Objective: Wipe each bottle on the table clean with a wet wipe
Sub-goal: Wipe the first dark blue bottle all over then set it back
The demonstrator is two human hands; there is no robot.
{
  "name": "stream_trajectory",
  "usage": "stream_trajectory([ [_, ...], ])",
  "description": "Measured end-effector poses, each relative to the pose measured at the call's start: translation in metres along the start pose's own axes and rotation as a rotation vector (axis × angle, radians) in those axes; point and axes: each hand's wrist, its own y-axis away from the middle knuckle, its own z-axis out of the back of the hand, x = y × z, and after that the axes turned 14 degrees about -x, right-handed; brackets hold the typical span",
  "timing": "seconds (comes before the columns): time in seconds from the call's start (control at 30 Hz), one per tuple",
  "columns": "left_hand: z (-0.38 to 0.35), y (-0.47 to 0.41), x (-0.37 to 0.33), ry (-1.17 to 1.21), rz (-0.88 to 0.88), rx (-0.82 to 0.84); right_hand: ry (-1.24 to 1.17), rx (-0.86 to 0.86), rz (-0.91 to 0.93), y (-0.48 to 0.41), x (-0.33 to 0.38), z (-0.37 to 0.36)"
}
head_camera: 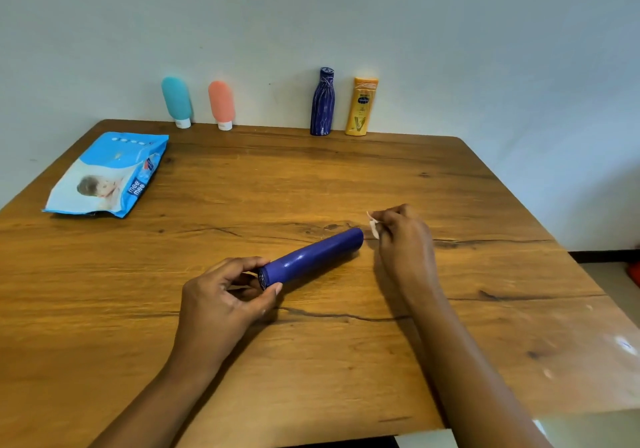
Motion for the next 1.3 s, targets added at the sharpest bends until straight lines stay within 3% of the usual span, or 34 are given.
stream_trajectory([
  [0.07,0.0,0.0,-0.001,-0.011,-0.003,0.008,-0.076,-0.05,0.05,0.009,0.016,0.001],
  [0.2,0.001,0.0,-0.001,-0.024,-0.011,0.026,0.037,0.05,0.426,0.043,0.048,-0.016],
  [0.37,0.0,0.0,0.002,-0.032,-0.02,0.026,0.041,0.065,0.15,0.015,0.018,-0.002],
  [0.53,0.0,0.0,0.003,-0.031,-0.004,0.022,-0.001,-0.003,0.264,0.048,0.043,-0.008],
  [0.8,0.004,-0.002,-0.008,0.077,-0.025,-0.014,0.007,-0.07,-0.052,0.012,-0.004,0.015],
  [0.97,0.007,-0.018,-0.039,0.197,-0.051,-0.052,-0.425,-0.159,-0.118,0.009,0.031,0.034],
  [1.13,0.008,-0.031,-0.061,0.227,-0.077,-0.011,-0.975,0.105,-0.519,0.008,0.061,0.056],
  [1.3,0.002,-0.036,-0.065,0.292,-0.004,0.041,-1.04,0.175,-0.46,0.008,0.07,0.057],
])
